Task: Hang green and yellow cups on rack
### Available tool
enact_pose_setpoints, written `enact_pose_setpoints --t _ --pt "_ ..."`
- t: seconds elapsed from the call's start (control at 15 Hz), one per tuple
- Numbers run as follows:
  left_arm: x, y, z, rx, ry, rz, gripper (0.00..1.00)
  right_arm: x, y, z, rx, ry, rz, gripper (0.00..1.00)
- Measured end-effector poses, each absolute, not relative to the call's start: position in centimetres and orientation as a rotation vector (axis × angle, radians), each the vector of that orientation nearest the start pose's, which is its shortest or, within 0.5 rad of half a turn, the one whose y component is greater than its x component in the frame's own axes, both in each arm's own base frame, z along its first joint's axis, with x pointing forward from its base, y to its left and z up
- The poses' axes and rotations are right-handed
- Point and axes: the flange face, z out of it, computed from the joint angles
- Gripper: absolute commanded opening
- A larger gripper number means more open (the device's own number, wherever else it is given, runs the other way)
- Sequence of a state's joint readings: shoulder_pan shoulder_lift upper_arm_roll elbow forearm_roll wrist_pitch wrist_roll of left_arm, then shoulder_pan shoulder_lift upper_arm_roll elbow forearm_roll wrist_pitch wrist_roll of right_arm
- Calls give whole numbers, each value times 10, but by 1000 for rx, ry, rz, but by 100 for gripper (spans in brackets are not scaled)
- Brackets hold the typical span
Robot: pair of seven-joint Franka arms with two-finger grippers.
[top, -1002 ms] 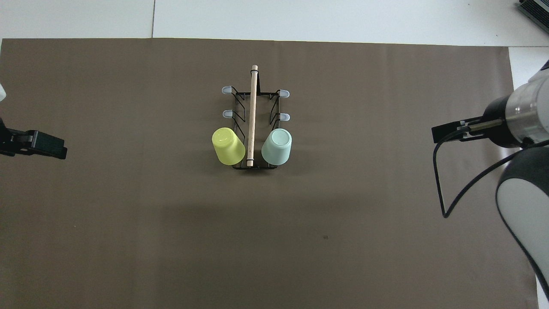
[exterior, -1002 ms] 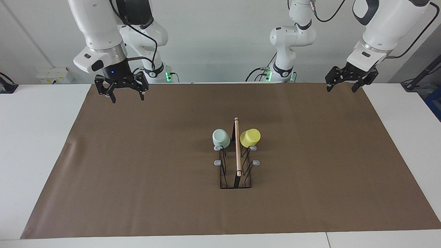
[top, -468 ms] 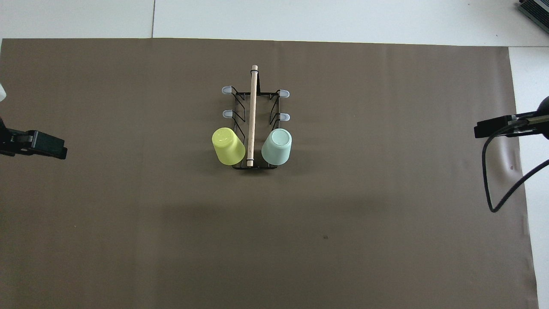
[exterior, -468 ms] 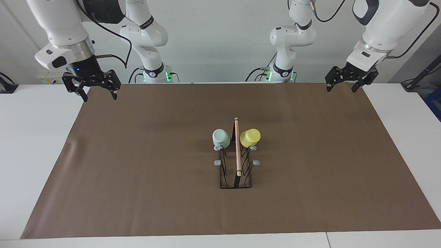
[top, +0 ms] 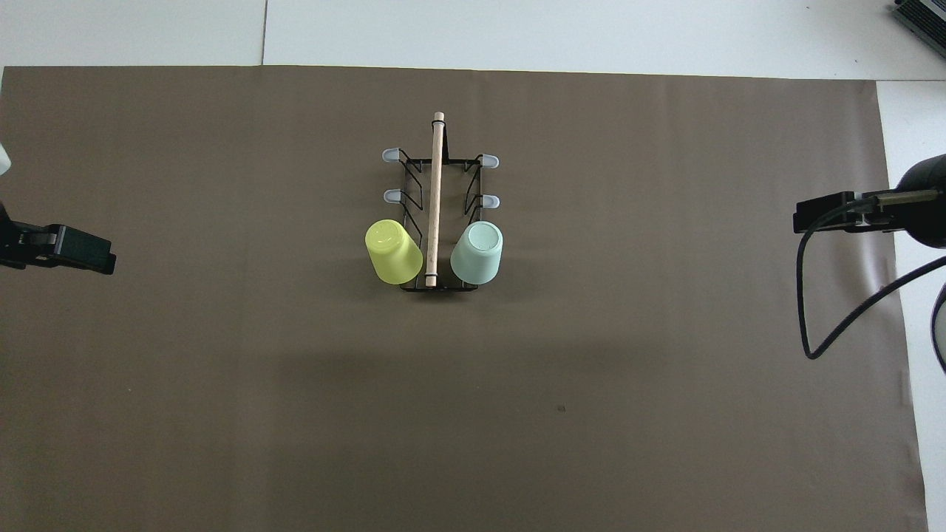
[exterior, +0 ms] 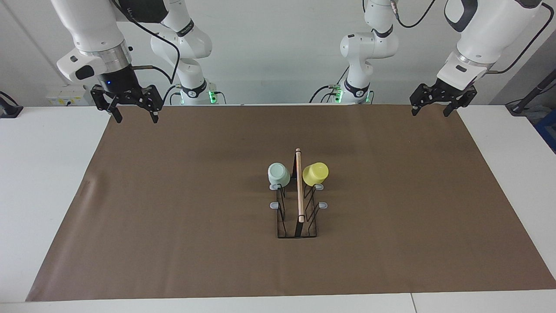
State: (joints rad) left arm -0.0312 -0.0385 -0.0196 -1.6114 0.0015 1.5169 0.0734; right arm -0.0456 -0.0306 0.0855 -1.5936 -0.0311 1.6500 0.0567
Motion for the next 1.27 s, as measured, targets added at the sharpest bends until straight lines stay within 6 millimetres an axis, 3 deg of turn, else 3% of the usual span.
enact_pose_setpoints --t 1.27 --pt "533 -29 622 -3143 208 109 100 557 15 635 -3162 39 -107 100"
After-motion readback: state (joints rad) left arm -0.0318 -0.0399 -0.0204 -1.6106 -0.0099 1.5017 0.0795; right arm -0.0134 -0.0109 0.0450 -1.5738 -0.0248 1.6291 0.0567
